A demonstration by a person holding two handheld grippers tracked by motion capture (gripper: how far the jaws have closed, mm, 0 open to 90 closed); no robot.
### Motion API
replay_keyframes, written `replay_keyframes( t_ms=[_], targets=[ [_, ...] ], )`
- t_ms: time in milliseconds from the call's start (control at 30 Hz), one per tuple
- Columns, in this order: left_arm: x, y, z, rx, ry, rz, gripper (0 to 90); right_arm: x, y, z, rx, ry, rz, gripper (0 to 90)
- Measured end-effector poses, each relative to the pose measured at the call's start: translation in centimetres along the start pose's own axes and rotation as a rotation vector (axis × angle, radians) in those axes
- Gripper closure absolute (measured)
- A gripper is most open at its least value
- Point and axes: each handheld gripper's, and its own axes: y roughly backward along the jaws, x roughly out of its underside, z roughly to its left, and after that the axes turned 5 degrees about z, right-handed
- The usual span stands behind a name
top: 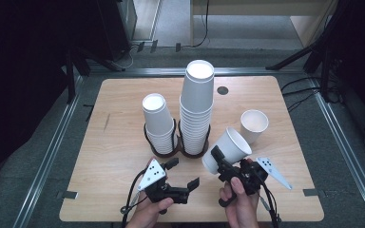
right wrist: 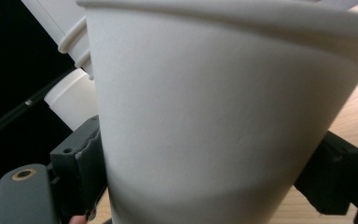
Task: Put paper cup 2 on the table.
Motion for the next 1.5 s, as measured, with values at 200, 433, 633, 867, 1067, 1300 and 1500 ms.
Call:
replay_keyframes(
  t_ms=[200, 433, 633, 867, 1067, 1300, 1500],
  targets=[
    [0.2, 0.3, 0.3, -0.018, -0.001, 0.016, 1.3, -0.3, 0.4, -0.3, 0.031, 0.106, -0.001, 15.1],
    [0.5, 0.8, 0.6, -0.037, 0.002, 0.023, 1.3, -0.4, 0.9, -0.6, 0.074, 0.218, -0.008, 15.1],
    [0.8, 1.6, 0.9, -0.066, -0.006, 0.026, 1.3, -0.3, 1.4, -1.2, 0.114, 0.331, -0.006, 15.0],
    [1.3, 3.0, 1.9, -0.133, -0.007, 0.029, 1.3, -0.2, 1.7, -2.2, 0.166, 0.452, -0.016, 14.9],
    [1.8, 4.5, 3.1, -0.199, 0.005, 0.028, 1.3, 0.2, 1.5, -3.3, 0.197, 0.527, -0.029, 14.9],
    [3.2, 6.5, 4.9, -0.276, 0.039, 0.043, 1.3, 1.1, 0.5, -5.3, 0.223, 0.641, -0.033, 14.9],
    [4.0, 9.1, 6.8, -0.344, 0.081, 0.029, 1.3, 2.0, -0.2, -6.1, 0.221, 0.693, -0.024, 14.7]
  ],
)
